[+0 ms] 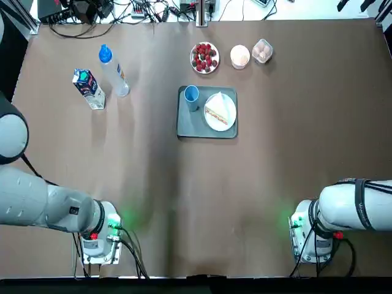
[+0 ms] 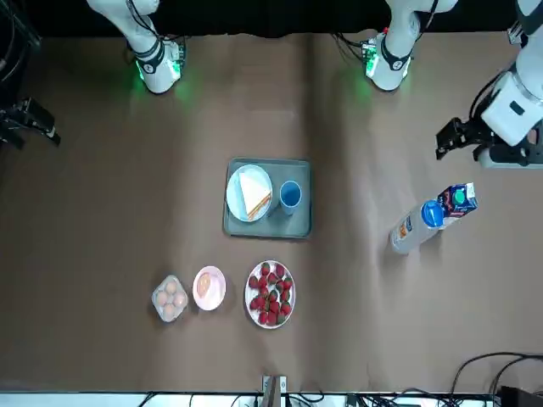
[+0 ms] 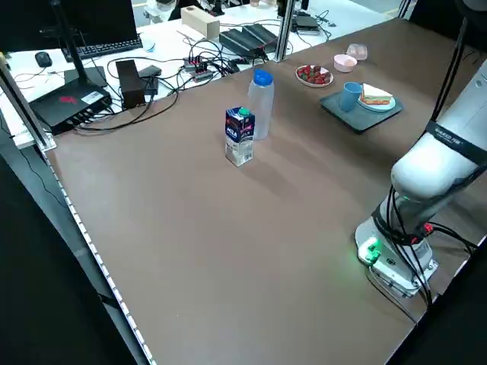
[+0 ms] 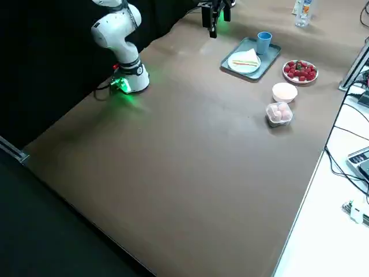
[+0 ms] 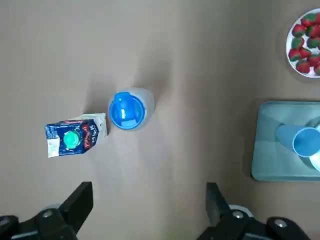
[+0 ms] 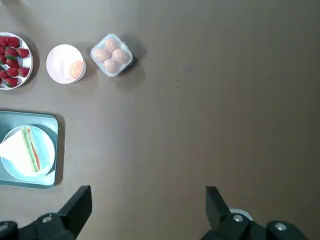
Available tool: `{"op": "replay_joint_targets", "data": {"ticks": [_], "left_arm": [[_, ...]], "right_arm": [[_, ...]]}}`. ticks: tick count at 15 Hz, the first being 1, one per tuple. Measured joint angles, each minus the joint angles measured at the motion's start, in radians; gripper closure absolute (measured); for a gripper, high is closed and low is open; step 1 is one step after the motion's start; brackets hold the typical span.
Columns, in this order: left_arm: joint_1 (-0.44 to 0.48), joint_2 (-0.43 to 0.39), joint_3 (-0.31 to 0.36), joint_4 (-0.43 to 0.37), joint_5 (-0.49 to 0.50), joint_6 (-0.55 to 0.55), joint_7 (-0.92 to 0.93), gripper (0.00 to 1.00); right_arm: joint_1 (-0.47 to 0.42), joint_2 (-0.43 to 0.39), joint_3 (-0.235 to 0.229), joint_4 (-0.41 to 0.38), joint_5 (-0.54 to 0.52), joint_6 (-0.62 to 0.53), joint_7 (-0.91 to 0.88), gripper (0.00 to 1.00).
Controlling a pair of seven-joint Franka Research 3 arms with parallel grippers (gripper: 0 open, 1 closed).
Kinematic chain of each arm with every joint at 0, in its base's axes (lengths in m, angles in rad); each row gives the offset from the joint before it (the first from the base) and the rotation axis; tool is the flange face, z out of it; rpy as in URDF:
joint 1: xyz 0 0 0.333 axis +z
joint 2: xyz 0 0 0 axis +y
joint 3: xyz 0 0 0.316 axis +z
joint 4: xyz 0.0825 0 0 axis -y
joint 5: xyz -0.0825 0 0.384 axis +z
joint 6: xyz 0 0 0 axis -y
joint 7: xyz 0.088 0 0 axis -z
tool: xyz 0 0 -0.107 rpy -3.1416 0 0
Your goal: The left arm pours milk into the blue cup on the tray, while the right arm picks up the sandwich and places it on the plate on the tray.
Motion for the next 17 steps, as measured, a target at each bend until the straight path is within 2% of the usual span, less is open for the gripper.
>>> {"op": "replay_joint_targets", "data": {"ticks": [17], "left_arm": [[0.008, 0.029, 0.003, 0.000, -0.005, -0.010, -0.073, 0.00]], "right_arm": [[0.003, 0.000, 0.012, 0.004, -0.023, -0.003, -0.002, 0.00]]}}
